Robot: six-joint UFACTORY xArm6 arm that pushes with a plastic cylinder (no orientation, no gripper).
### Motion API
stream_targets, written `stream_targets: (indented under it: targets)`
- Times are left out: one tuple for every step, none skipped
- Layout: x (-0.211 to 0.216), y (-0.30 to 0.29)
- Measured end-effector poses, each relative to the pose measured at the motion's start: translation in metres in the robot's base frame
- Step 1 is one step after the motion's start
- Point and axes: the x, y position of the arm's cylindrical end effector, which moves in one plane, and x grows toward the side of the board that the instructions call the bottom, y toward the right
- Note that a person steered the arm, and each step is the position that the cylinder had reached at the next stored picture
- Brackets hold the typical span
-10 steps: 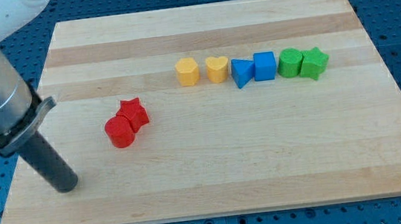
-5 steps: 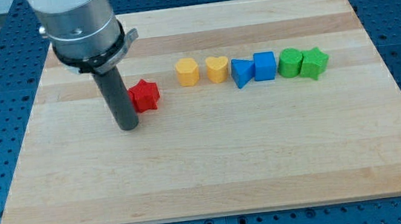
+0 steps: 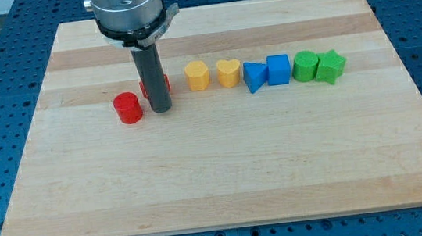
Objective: Move red blocks on top left to yellow hexagon
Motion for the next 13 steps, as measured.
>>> stream_targets:
  targets:
    - [0.041, 0.000]
    - [0.070, -0.037]
    - [0.061, -0.083]
    - [0.044, -0.093]
    - [0.016, -0.091]
    - [-0.011, -0.076]
    - [-0.014, -0.056]
    - [-0.014, -0.057]
    - [-0.013, -0.084]
    - [0.004, -0.089]
    - [0.020, -0.075]
    - [0.020, -0.069]
    - [0.017, -0.056]
